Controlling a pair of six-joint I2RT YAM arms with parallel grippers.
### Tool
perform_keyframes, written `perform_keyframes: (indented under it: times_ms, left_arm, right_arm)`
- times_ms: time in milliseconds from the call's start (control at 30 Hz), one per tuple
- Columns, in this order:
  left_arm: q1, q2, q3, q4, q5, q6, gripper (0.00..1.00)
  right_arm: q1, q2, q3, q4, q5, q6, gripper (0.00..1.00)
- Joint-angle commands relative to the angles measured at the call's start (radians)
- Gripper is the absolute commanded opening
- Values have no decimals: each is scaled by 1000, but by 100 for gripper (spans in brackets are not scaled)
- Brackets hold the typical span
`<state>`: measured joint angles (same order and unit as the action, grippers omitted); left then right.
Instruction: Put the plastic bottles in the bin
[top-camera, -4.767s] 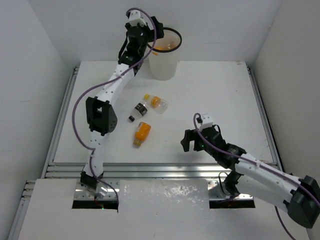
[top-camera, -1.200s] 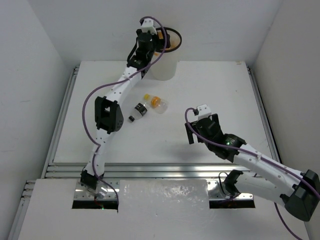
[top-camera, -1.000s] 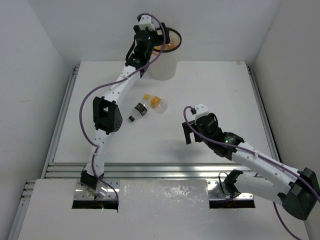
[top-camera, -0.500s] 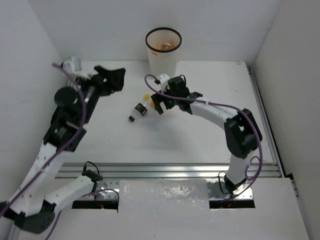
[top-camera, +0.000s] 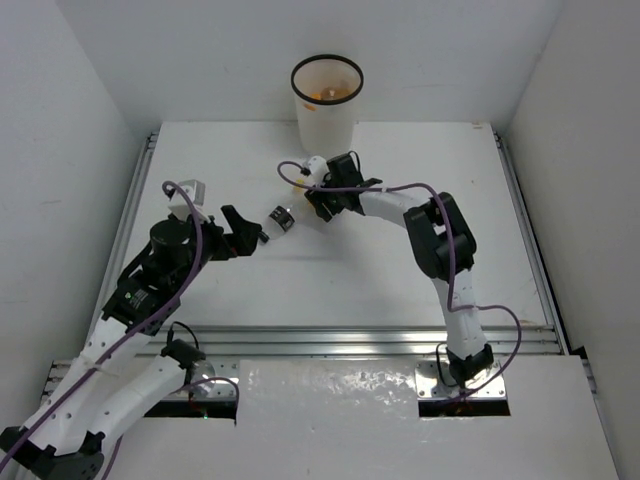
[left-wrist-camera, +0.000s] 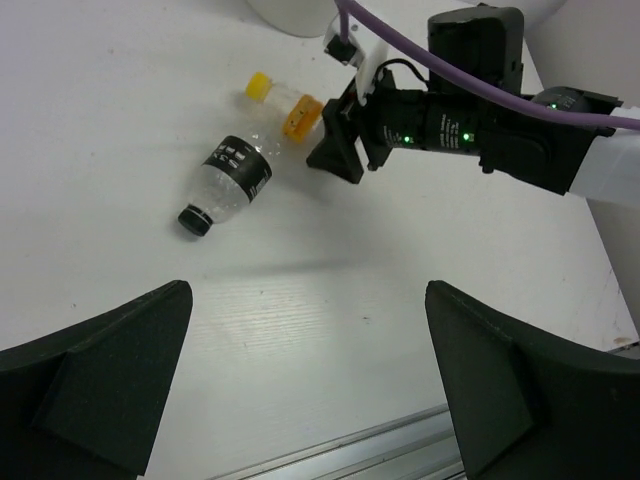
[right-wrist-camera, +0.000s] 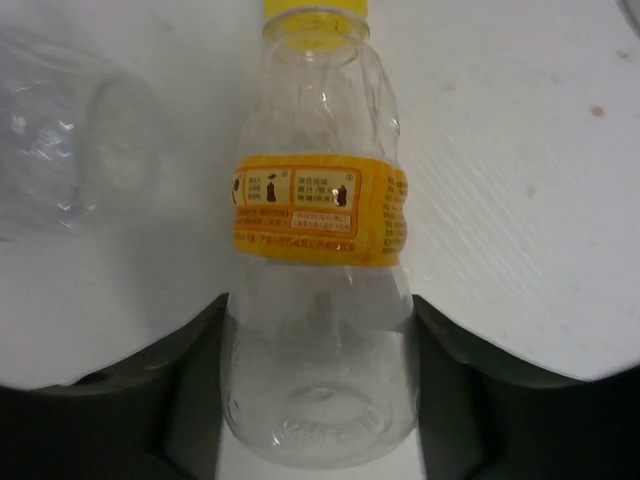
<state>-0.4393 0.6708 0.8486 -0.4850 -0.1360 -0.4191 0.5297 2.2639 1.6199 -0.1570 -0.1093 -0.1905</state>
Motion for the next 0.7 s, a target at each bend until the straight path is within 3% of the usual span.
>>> perform_keyframes:
  times_ms: [0, 100, 200, 267, 300, 400, 433, 533, 667]
  left_arm:
    - [-4, -22, -22, 40, 22, 23, 100]
    - [-4, 1, -46, 52, 41, 13, 100]
    - [-3, 18, -51, 95, 108, -26, 100]
    - [-4, 22, -77, 224, 270, -67, 100]
    - [-6, 38, -100, 277, 332, -101, 100]
    - [-9, 102, -129, 546, 551, -162, 100]
    - [-13, 119, -149, 666, 588, -211, 100]
    - [-48, 191, -181, 881, 670, -279, 100]
    - [-128, 288, -175, 1049, 677, -305, 100]
  right_arm:
    - [-31, -84, -113, 196, 97, -3, 40]
    - [-43, -215, -273, 341, 215, 43, 29]
    - [-48, -407, -420, 402, 313, 147, 27]
    - [-48, -534, -567, 413, 216, 270, 28]
    - [-50, -669, -624, 451, 16, 311, 28]
    - [-39, -866, -849, 552, -255, 446, 28]
    - [-21, -991, -905, 632, -254, 506, 26]
    - [25, -1168, -1057, 669, -289, 565, 24]
    - [96, -1279, -1046, 585, -294, 543, 24]
